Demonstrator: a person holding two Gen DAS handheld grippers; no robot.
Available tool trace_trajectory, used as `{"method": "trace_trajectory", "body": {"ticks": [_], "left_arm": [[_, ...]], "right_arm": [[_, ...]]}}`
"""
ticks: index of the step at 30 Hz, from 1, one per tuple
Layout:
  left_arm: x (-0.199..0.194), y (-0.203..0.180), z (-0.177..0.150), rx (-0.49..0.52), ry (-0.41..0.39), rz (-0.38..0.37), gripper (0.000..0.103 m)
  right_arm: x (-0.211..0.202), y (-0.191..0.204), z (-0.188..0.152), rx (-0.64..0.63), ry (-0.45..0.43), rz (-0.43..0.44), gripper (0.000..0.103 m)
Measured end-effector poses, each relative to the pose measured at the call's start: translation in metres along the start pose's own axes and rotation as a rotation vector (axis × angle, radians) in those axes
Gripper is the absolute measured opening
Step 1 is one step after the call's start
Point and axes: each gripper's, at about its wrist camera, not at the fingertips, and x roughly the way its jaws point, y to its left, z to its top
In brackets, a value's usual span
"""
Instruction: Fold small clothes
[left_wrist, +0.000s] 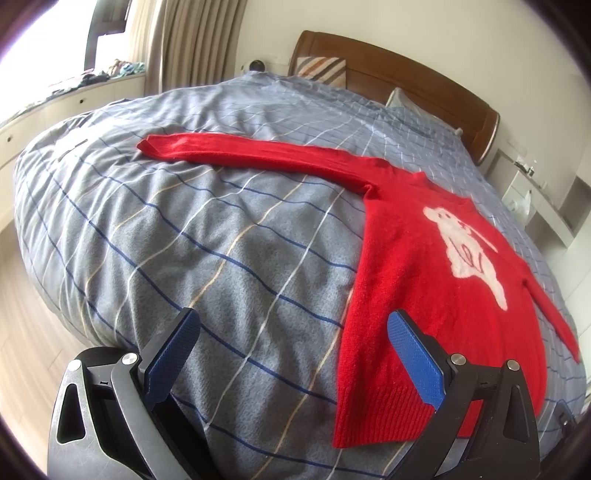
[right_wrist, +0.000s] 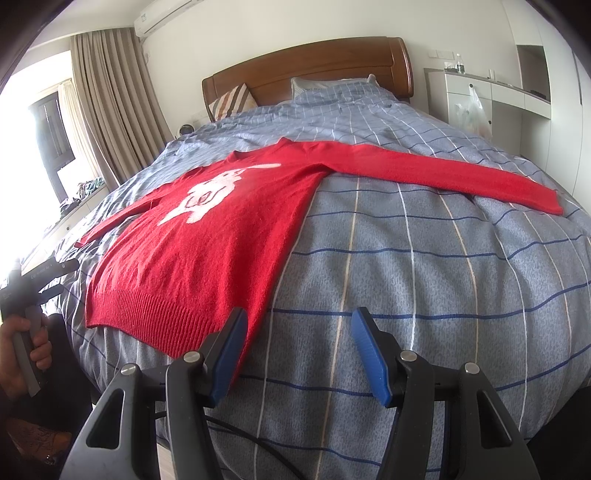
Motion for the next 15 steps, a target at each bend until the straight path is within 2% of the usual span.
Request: {"method": "trace_trajectory", "body": {"ticks": [15], "left_arm": [[0.0004, 0.0016, 0.0006, -0.002, -0.001, 0.003, 0.102]], "right_arm": [[0.0008, 0.0006, -0.0010, 0.002, 0.005, 0.002, 0.059]]}}
